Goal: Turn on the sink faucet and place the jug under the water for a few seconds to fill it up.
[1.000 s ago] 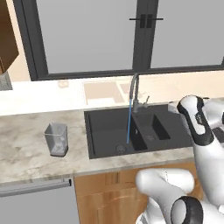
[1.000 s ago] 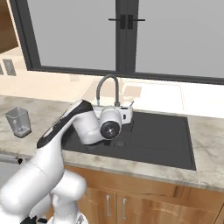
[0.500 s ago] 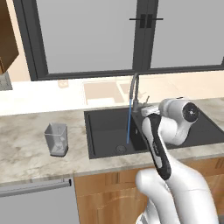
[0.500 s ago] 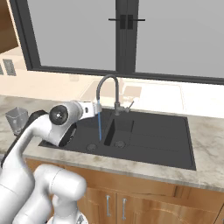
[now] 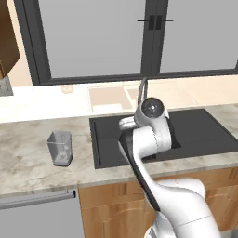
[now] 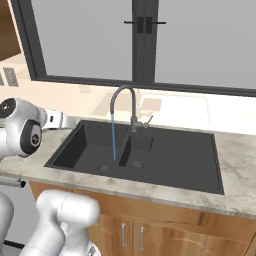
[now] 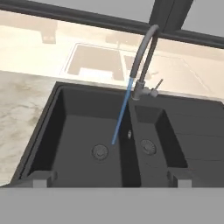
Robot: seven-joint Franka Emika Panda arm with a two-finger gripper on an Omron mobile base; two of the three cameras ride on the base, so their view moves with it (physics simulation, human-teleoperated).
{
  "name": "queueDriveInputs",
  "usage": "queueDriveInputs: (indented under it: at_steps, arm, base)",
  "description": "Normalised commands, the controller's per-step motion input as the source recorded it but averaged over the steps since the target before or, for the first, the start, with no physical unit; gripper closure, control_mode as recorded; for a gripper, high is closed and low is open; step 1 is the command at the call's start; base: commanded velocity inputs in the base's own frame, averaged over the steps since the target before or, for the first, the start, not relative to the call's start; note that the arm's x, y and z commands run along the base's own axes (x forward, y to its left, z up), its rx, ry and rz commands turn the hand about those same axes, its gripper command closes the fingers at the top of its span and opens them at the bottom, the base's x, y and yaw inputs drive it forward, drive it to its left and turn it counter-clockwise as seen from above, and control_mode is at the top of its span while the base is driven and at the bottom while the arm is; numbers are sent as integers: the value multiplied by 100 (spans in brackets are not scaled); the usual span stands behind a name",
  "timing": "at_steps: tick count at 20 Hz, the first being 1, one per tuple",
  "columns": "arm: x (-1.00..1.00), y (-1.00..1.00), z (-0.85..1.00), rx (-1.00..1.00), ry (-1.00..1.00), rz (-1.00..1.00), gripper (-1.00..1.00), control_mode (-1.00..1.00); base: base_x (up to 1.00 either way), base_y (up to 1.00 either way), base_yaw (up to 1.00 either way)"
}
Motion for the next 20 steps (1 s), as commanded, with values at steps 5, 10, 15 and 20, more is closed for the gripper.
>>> queueDriveInputs:
  at_steps: [5,10,15,20]
  arm:
    - [-67,97,-58,0,2,2,-100,-100]
    - [-30,88,-51,0,5,6,-100,-100]
    - [6,83,-31,2,8,11,-100,-100]
    - [3,31,-10,0,6,12,-100,-100]
  base:
    - [0,0,0]
    - [0,0,0]
    - [0,0,0]
    - [0,0,0]
